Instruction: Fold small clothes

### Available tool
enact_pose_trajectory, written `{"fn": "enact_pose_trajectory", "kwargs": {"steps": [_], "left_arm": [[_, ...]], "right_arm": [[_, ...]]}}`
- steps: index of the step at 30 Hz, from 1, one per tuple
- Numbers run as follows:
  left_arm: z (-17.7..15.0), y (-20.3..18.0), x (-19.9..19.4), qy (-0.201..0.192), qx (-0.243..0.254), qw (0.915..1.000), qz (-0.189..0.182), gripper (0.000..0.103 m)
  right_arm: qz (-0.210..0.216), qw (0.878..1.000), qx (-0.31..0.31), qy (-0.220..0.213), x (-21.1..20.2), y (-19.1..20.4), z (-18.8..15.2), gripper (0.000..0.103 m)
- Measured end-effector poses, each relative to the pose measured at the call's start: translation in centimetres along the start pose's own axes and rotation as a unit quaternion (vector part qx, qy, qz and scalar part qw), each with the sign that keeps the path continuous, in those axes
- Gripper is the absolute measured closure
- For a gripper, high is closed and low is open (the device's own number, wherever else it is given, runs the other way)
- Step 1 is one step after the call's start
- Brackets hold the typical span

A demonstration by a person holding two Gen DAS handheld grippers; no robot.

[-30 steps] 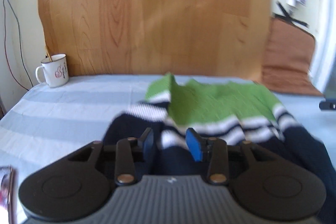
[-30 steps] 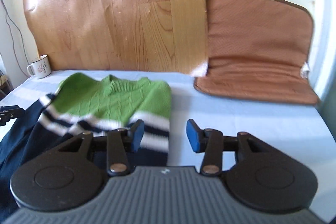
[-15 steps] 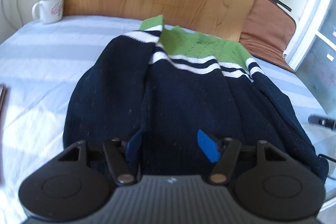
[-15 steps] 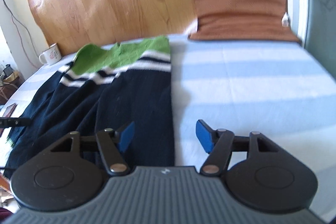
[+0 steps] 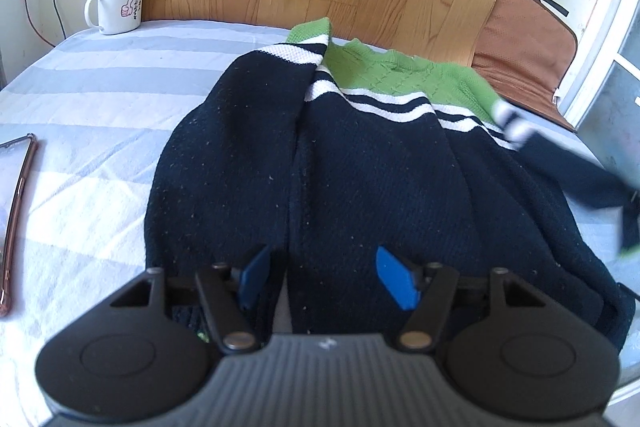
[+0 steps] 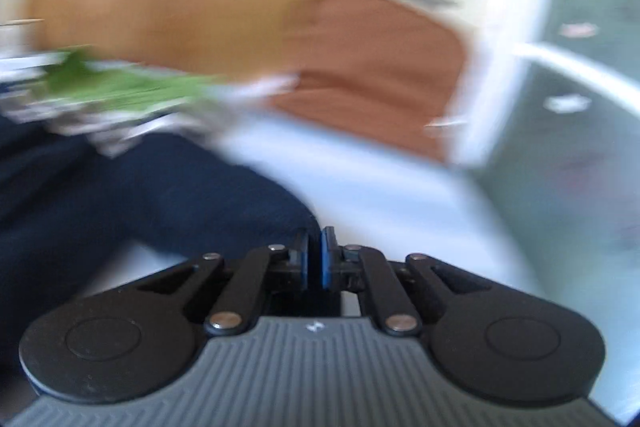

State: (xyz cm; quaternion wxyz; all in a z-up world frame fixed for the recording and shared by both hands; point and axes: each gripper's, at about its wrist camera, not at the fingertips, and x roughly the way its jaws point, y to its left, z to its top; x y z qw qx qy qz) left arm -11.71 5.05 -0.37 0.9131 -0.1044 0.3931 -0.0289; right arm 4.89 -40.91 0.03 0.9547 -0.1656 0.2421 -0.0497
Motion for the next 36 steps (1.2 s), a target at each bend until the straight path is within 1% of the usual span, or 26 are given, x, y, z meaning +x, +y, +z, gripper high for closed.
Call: {"fn": "enact_pose_trajectory", "kwargs": {"steps": [1,2,3,4,5,6,7,8,9,11,13,15,16,17,21,22,23,24,25,26,28,30,32,34,35,36], "left_arm": [[-0.1,0.0,0.0,-0.001,-0.001,1.0,0.0,0.042],[-0.1,0.0,0.0,-0.002,-0.001,1.0,0.001,0.042],[-0.1,0.1,-0.1,-0.001,0.0,1.0,0.001,0.042],[-0.2,0.0,-0.2,-0.001,0.001,1.0,0.001,0.042],[-0.3,0.0,-0.2,-0.001,0.003,1.0,0.0,0.041],[-0.3,0.0,-0.3,0.0,0.006,1.0,0.0,0.041],[-0.4,0.0,-0.3,0.001,0.009,1.0,0.0,0.041],[-0.4,-0.1,-0.4,0.004,0.012,0.9999,-0.001,0.041],[-0.4,-0.1,-0.6,0.008,0.016,0.9998,-0.004,0.041],[-0.6,0.0,-1.1,0.019,0.02,0.9995,-0.017,0.041],[-1.1,0.5,-2.1,0.03,0.02,0.9988,-0.033,0.041],[-1.7,1.2,-3.0,0.043,0.01,0.9977,-0.052,0.041],[-2.1,1.7,-3.4,0.051,0.001,0.9968,-0.062,0.041],[-2.4,2.1,-3.8,0.059,-0.009,0.9957,-0.071,0.041],[-3.9,3.6,-4.8,0.079,-0.046,0.9906,-0.102,0.041],[-4.2,3.6,-4.9,0.076,-0.049,0.9903,-0.105,0.043],[-4.4,3.4,-4.9,0.073,-0.051,0.9904,-0.106,0.047],[-4.5,3.2,-4.8,0.072,-0.051,0.9901,-0.109,0.067],[-4.6,3.0,-4.6,0.078,-0.053,0.9889,-0.115,0.077],[-4.6,2.8,-4.3,0.082,-0.055,0.9886,-0.114,0.094],[-4.5,2.7,-4.2,0.082,-0.053,0.9895,-0.107,0.094],[-4.3,2.9,-5.0,0.07,-0.05,0.9901,-0.11,0.094],[-4.0,3.8,-5.9,0.058,-0.058,0.9897,-0.117,0.094],[-3.8,4.6,-6.3,0.054,-0.064,0.9907,-0.108,0.094],[-3.8,4.9,-6.3,0.054,-0.065,0.9912,-0.102,0.094],[-3.8,5.1,-6.3,0.056,-0.067,0.9913,-0.098,0.094]], "right_arm": [[-0.054,0.998,0.023,0.015,1.6,-2.2,0.6,0.09],[-0.089,0.994,0.053,0.039,2.5,-3.9,1.1,0.087],[-0.084,0.992,0.087,0.048,2.5,-5.0,1.5,0.087],[-0.036,0.991,0.124,0.037,1.6,-5.8,1.5,0.085],[0.024,0.987,0.157,0.026,0.6,-6.0,1.3,0.074],[0.081,0.979,0.183,0.032,-0.1,-5.7,1.0,0.062],[0.139,0.967,0.206,0.048,-0.8,-5.0,0.6,0.06],[0.206,0.949,0.23,0.067,-1.3,-4.2,0.0,0.06],[0.27,0.925,0.254,0.085,-1.8,-3.3,-0.7,0.06],[0.364,0.88,0.278,0.123,-3.1,-1.1,-2.4,0.059],[0.425,0.848,0.282,0.147,-4.6,0.7,-4.1,0.054],[0.462,0.82,0.296,0.162,-6.1,1.7,-5.7,0.035],[0.473,0.811,0.301,0.165,-6.8,2.1,-6.3,0.031],[0.481,0.806,0.303,0.165,-7.5,2.4,-6.8,0.027],[0.508,0.792,0.302,0.157,-9.3,4.3,-7.1,0.027],[0.511,0.791,0.294,0.161,-9.1,4.7,-6.9,0.03],[0.504,0.801,0.278,0.167,-9.1,5.6,-6.6,0.055],[0.487,0.818,0.257,0.168,-8.5,6.2,-6.1,0.089],[0.473,0.832,0.239,0.163,-8.8,5.6,-6.0,0.09],[0.463,0.843,0.231,0.146,-9.2,4.6,-5.6,0.09],[0.443,0.864,0.22,0.091,-11.0,1.4,-4.1,0.092],[0.423,0.877,0.221,0.047,-12.8,-2.0,-2.7,0.092],[0.393,0.894,0.21,0.054,-13.3,-3.9,-2.4,0.092],[0.354,0.916,0.164,0.095,-12.2,-3.4,-3.4,0.091],[0.32,0.93,0.136,0.117,-11.5,-2.6,-4.1,0.09],[0.269,0.948,0.101,0.136,-10.7,-1.8,-4.8,0.089]]}}
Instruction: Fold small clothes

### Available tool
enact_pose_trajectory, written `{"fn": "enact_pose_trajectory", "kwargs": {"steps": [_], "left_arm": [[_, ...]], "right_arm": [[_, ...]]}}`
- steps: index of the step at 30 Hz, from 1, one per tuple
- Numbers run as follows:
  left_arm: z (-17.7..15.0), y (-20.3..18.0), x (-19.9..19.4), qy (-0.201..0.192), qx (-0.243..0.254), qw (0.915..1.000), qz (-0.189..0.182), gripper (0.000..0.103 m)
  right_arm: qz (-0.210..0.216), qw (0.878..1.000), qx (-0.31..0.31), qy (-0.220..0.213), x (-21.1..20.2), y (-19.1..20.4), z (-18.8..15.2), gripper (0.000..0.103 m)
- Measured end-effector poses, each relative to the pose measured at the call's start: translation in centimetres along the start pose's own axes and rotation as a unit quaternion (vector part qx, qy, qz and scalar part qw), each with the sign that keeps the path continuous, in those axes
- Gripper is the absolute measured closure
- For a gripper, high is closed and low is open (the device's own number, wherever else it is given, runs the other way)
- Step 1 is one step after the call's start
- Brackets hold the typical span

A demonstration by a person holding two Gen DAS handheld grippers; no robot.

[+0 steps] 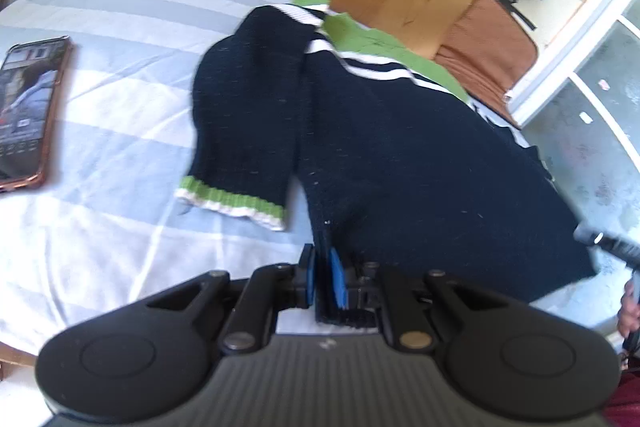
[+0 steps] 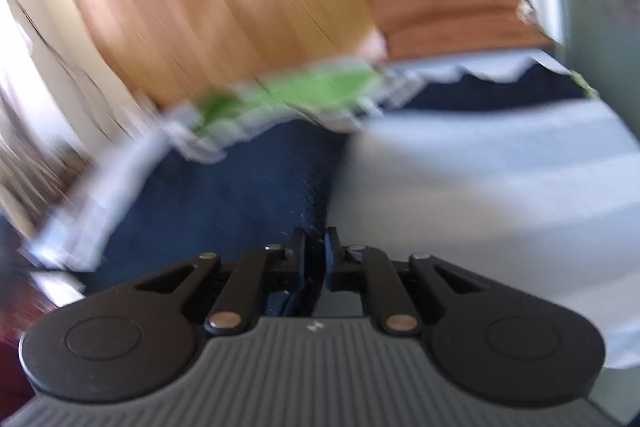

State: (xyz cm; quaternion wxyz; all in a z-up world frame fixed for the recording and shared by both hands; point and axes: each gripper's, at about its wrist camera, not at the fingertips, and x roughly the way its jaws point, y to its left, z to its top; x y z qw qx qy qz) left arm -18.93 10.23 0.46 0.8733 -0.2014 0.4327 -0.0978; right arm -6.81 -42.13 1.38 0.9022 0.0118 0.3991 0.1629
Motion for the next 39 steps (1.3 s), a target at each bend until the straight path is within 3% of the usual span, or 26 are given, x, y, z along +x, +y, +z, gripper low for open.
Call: {"fn": "enact_pose_trajectory", "kwargs": {"steps": [2,3,4,7,9,14,19,23,28,30,33,39], "left_arm": [[-0.3,0.1,0.4,0.008,0.002,0.9999,0.015,0.093],[-0.4,0.2,0.6,0.015,0.003,0.9998,0.014,0.092],[-0.6,0.3,0.6,0.017,0.005,0.9998,0.013,0.092],[-0.9,0.6,-0.1,-0.003,0.013,0.9999,0.008,0.074],[-0.7,1.1,-1.0,-0.029,0.006,0.9996,0.003,0.063],[0.0,3.0,-1.8,-0.068,-0.027,0.9973,0.002,0.058],[-0.2,3.8,-1.1,-0.087,-0.035,0.9956,-0.01,0.052],[-0.1,4.2,-0.3,-0.108,-0.041,0.9933,-0.006,0.05],[0.4,3.3,0.5,-0.152,-0.006,0.9878,0.035,0.05],[0.6,2.9,0.8,-0.179,0.017,0.9822,0.055,0.044],[0.5,2.2,1.8,-0.2,0.04,0.976,0.077,0.043],[0.2,2.1,3.4,-0.226,0.047,0.9688,0.09,0.04]], "right_arm": [[-0.089,0.995,-0.039,0.019,1.8,-0.2,-0.5,0.082],[-0.104,0.993,-0.042,0.02,2.0,-0.5,-0.4,0.073],[-0.102,0.994,-0.036,0.012,2.0,-0.7,0.0,0.07],[-0.032,0.999,-0.025,-0.036,1.2,0.2,1.9,0.066],[0.009,0.997,-0.043,-0.061,1.1,2.1,3.4,0.058],[0.114,0.987,-0.085,-0.07,4.3,8.9,5.9,0.055],[0.214,0.973,-0.06,-0.053,8.7,15.5,6.0,0.055],[0.237,0.97,-0.026,-0.045,11.8,18.8,6.5,0.055],[0.211,0.974,0.003,-0.076,14.2,18.2,6.3,0.055],[0.216,0.974,0.026,-0.07,14.9,17.5,6.0,0.054],[0.213,0.971,0.049,-0.094,14.2,16.6,5.9,0.04],[0.211,0.972,0.056,-0.085,14.5,16.8,5.9,0.039]]}}
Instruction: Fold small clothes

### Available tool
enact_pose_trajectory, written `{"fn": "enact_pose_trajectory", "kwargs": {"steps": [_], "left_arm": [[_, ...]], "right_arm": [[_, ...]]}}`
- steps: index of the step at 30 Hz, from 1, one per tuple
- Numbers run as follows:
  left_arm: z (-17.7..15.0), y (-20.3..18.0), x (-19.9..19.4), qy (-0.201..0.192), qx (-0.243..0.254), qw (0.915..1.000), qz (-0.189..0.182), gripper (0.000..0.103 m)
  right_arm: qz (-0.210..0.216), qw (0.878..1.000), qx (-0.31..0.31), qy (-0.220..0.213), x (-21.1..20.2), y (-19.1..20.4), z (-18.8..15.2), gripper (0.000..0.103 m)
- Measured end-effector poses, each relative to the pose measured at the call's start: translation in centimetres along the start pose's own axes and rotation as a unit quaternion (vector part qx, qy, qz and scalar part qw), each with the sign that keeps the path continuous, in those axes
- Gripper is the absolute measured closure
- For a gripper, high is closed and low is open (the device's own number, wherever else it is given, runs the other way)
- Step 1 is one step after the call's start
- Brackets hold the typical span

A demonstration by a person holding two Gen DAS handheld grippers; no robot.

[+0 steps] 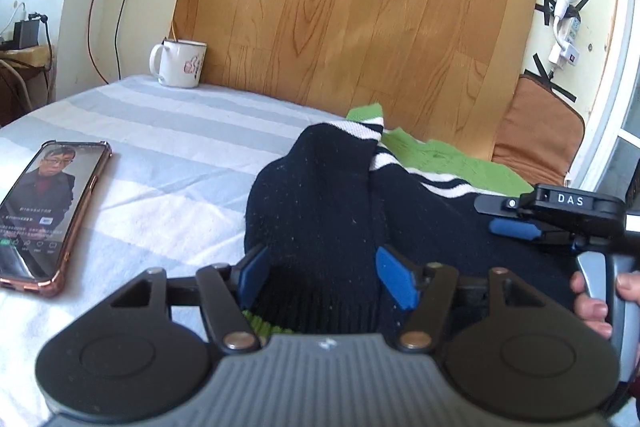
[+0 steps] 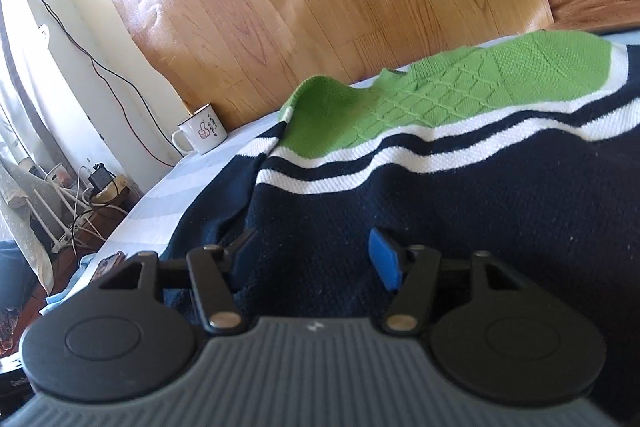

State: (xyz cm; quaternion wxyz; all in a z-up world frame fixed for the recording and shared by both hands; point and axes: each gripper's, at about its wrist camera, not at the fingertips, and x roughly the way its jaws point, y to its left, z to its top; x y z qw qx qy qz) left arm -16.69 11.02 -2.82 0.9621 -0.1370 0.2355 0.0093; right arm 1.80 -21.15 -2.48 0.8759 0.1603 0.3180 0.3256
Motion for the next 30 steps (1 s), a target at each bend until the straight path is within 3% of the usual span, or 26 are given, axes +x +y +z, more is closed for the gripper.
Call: {"fn": "enact_pose_trajectory", "kwargs": {"steps": [3,11,13,16,19,21,24,27,30], "left_arm": [[-0.3,0.3,0.0,-0.007,-0.004,1.0,-0.006,0.031],[0.8,1.7,-1.5,-0.012,-0.039,0.9987,-0.031,0.029],[1.4,2.8,-2.6,-0.024,-0.057,0.9975,-0.035,0.029],[2.3,4.1,-4.2,-0.044,-0.071,0.9961,-0.028,0.028],[2.9,5.4,-5.4,-0.057,-0.088,0.9943,-0.021,0.028],[3.0,6.0,-5.7,-0.06,-0.095,0.9935,-0.013,0.028],[2.8,6.4,-5.8,-0.057,-0.101,0.9933,-0.008,0.028],[2.5,6.7,-5.9,-0.05,-0.093,0.9944,-0.011,0.028],[2.3,7.0,-5.7,-0.044,-0.09,0.9948,-0.018,0.027]], "right_arm": [[0.003,1.0,0.003,0.0,0.1,-0.1,-0.1,0.039],[0.004,1.0,0.002,-0.004,0.0,0.3,0.1,0.038],[0.038,0.999,0.001,0.004,-0.1,1.0,0.5,0.038],[0.11,0.993,-0.01,0.049,0.7,3.5,1.1,0.04],[0.14,0.984,-0.047,0.096,2.7,6.6,1.1,0.045],[0.165,0.976,-0.036,0.134,4.4,7.6,0.9,0.056],[0.202,0.959,-0.021,0.199,5.8,8.7,-0.5,0.06],[0.192,0.948,-0.054,0.249,5.5,9.9,-2.3,0.06],[0.164,0.952,-0.082,0.246,4.6,10.5,-2.7,0.063]]}}
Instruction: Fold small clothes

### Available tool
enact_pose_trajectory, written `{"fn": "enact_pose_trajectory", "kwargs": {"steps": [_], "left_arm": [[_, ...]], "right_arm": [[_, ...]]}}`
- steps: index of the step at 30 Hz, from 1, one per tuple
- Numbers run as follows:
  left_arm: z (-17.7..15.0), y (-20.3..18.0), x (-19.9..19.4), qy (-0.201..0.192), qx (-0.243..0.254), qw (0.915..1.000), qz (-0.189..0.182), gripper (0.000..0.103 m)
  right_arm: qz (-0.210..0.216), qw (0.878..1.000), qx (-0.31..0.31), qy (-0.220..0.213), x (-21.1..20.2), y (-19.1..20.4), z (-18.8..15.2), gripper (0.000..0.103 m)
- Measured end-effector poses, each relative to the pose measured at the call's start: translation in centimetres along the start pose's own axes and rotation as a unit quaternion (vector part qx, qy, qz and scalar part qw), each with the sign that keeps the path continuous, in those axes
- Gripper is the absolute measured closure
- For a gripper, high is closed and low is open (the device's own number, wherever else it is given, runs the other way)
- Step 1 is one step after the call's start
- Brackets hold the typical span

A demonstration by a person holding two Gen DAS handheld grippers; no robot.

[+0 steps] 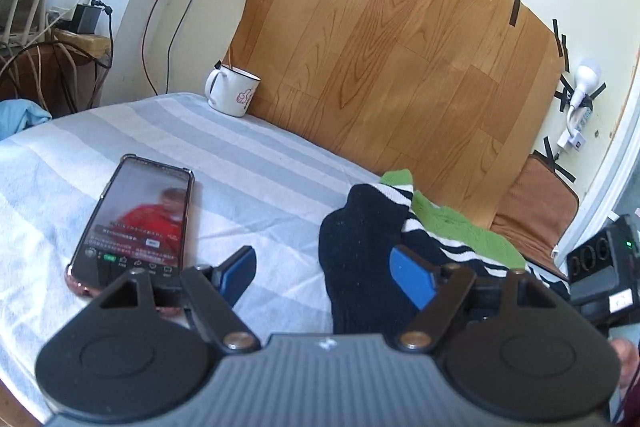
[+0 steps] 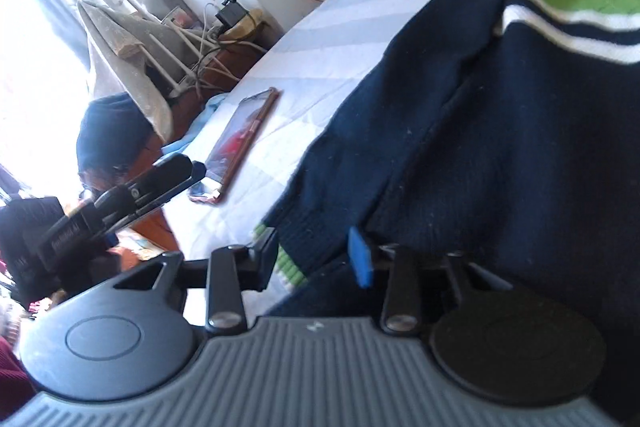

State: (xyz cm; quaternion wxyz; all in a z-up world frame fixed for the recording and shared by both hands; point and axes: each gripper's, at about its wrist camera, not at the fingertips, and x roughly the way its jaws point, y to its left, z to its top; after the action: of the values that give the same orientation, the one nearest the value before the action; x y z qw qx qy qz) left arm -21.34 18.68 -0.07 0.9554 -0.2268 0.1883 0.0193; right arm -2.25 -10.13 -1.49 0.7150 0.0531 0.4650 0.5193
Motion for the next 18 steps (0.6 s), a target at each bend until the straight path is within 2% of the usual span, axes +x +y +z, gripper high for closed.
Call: {"fn": "enact_pose_trajectory", "kwargs": {"steps": [6,12,16,18], "left_arm": [[-0.3,-0.1,0.4,0.008,-0.007,0.9998,-0.017,0.027],[-0.7,-0.1,0.2,0.011,-0.001,0.9995,-0.028,0.026],[-0.5,0.1,-0.2,0.006,-0.002,0.9996,-0.027,0.026],[-0.4,0.1,-0.6,0.002,-0.001,0.9997,-0.026,0.026]], "right_arm": [[-0.043,0.998,-0.038,0.02,0.7,1.8,0.5,0.061],[-0.016,0.999,0.052,0.005,2.3,-0.3,1.8,0.061],[0.002,0.997,0.072,-0.02,3.3,-0.6,2.1,0.061],[0.003,0.997,0.073,-0.018,3.0,-0.5,2.1,0.061]]}}
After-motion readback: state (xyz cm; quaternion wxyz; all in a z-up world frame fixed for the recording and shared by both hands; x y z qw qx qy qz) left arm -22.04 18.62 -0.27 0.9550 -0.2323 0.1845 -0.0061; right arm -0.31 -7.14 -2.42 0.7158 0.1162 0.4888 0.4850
